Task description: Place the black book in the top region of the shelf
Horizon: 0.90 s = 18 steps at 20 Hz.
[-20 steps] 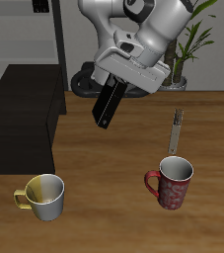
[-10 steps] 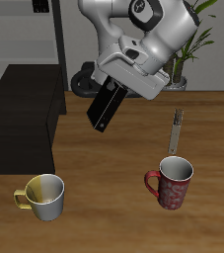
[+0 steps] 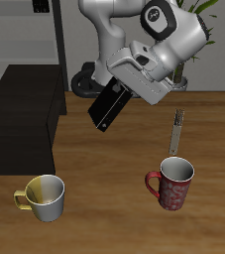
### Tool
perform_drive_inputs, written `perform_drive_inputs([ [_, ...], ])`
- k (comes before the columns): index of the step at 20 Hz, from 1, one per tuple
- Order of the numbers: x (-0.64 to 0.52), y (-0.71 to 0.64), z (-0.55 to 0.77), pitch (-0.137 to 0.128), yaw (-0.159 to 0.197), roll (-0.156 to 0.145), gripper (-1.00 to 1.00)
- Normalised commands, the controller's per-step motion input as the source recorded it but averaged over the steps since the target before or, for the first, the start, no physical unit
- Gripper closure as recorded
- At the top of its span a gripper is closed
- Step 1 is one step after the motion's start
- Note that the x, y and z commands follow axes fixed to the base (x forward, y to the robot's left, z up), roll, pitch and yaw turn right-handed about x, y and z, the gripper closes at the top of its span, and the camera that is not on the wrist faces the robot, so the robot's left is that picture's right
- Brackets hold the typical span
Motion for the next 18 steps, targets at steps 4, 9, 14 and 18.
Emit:
perform_drive_inputs([
  [4,-0.11,0.01,0.03,-0.024,-0.013,-0.057,1.0],
  [9,-0.07,-0.05,0.11,-0.044,-0.028,-0.067,1.0],
  [14,0.04,-0.11,0.05,-0.013,-0.01,-0.045,1.0],
  [18,0.0,-0.07,-0.03,0.0,0.001,-0.043,1.0],
])
